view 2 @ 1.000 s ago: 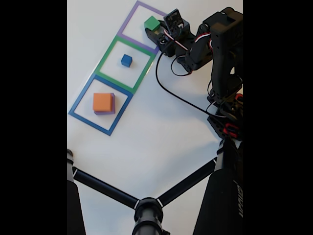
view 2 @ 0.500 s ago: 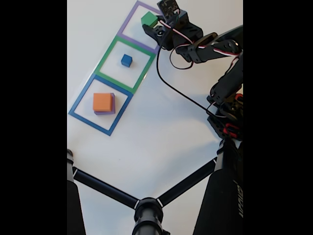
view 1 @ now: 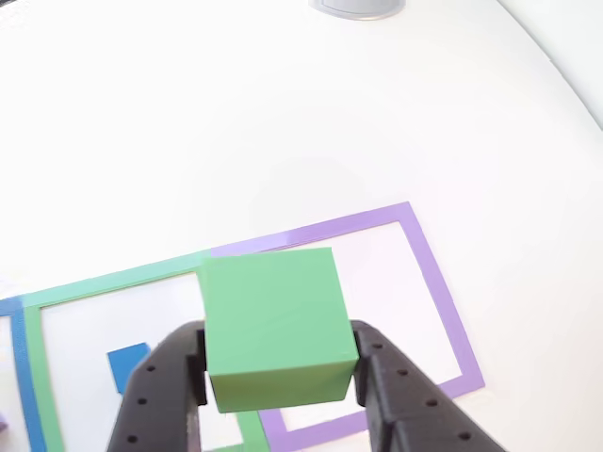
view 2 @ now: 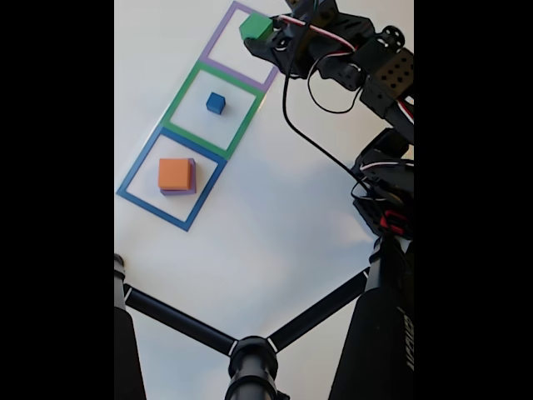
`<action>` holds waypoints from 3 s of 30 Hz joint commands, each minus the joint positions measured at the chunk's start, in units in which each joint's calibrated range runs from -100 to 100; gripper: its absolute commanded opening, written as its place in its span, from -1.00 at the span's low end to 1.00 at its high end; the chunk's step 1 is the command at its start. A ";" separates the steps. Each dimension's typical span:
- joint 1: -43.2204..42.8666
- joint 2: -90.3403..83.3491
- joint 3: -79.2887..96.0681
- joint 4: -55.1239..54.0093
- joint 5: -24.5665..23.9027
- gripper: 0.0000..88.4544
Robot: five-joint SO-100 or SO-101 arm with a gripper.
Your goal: Tower of hanoi
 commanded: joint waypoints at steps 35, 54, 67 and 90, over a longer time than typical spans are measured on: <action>-47.55 -8.90 -36.87 37.54 -5.24 -0.90; -50.71 9.51 21.31 -46.11 0.00 -0.89; -52.53 37.37 20.58 -74.53 0.00 -0.89; -54.26 54.17 13.31 -84.73 0.00 -0.89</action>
